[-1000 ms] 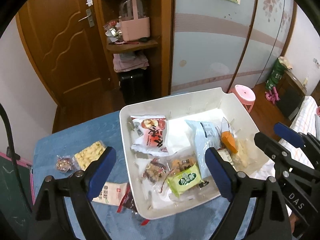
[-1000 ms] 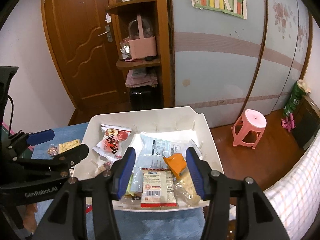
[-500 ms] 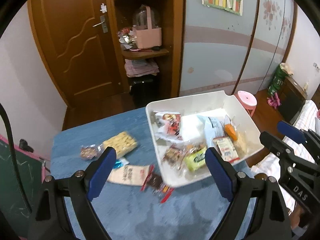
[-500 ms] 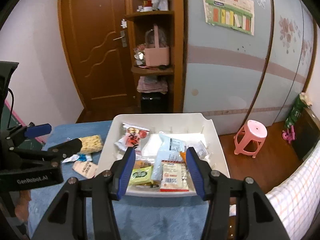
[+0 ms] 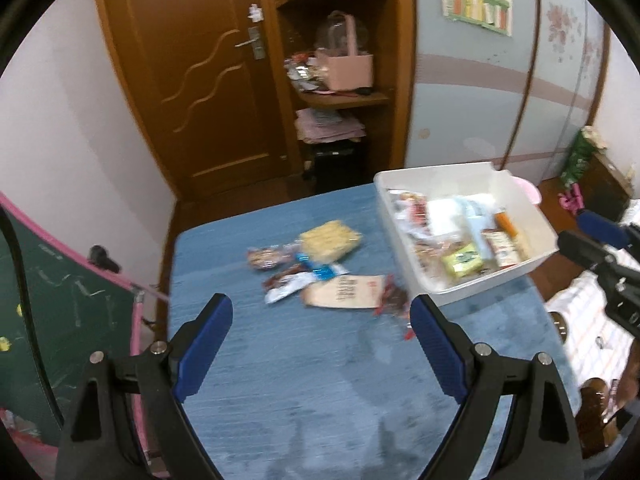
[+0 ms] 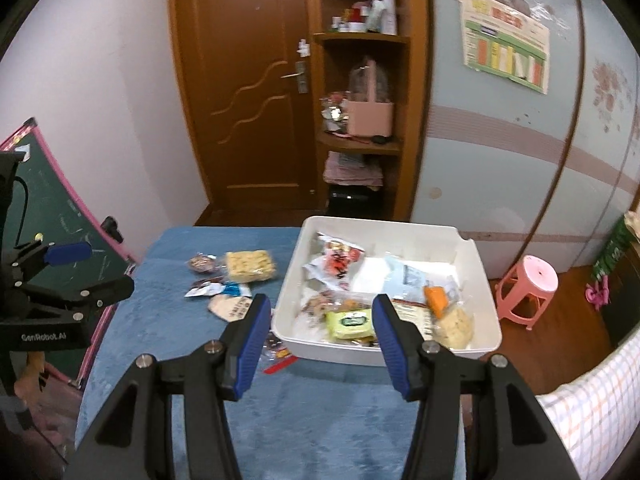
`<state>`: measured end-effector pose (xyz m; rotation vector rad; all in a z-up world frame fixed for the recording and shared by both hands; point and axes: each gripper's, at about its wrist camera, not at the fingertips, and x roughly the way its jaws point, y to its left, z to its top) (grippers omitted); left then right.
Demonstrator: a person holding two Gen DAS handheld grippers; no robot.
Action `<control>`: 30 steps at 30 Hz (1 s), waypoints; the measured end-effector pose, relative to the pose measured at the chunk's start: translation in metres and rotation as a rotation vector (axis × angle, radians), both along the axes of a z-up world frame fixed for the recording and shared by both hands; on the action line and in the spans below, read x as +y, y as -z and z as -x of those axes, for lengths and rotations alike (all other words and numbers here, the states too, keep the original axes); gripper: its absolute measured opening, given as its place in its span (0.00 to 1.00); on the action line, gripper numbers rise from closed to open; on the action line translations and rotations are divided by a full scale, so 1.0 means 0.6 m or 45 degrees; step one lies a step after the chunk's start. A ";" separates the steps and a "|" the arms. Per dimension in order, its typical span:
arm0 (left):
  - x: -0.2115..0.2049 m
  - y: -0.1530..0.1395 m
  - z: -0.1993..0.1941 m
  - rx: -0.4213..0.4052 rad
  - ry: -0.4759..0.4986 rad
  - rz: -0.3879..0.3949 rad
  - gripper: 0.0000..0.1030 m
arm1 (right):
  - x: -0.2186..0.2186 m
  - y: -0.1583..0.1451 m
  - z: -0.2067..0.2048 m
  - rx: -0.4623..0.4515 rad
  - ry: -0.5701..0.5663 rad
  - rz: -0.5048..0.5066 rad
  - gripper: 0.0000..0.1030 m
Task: Organize snacks
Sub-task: 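Grasp the second nut bag with the left tool while the right tool grasps the cracker bag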
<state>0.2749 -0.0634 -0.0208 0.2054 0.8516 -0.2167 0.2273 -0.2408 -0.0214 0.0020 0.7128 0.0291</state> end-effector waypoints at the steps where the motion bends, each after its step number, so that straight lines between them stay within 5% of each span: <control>1: 0.016 -0.002 -0.003 -0.004 -0.022 -0.013 0.87 | 0.006 -0.002 -0.004 0.003 -0.009 -0.006 0.52; 10: 0.129 -0.025 -0.056 -0.022 -0.174 -0.060 0.87 | 0.086 -0.026 -0.072 0.021 -0.158 -0.060 0.53; 14: 0.159 -0.018 -0.099 0.004 -0.207 -0.047 0.87 | 0.123 -0.022 -0.113 0.038 -0.191 -0.060 0.69; 16: 0.171 -0.007 -0.131 0.037 -0.221 -0.030 0.87 | 0.146 -0.015 -0.147 0.071 -0.207 -0.045 0.69; 23: 0.204 0.070 -0.260 0.195 -0.330 -0.013 0.87 | 0.196 0.047 -0.277 0.239 -0.196 -0.021 0.69; 30: 0.212 0.185 -0.344 0.316 -0.443 -0.023 0.87 | 0.237 0.173 -0.379 0.414 -0.207 0.046 0.69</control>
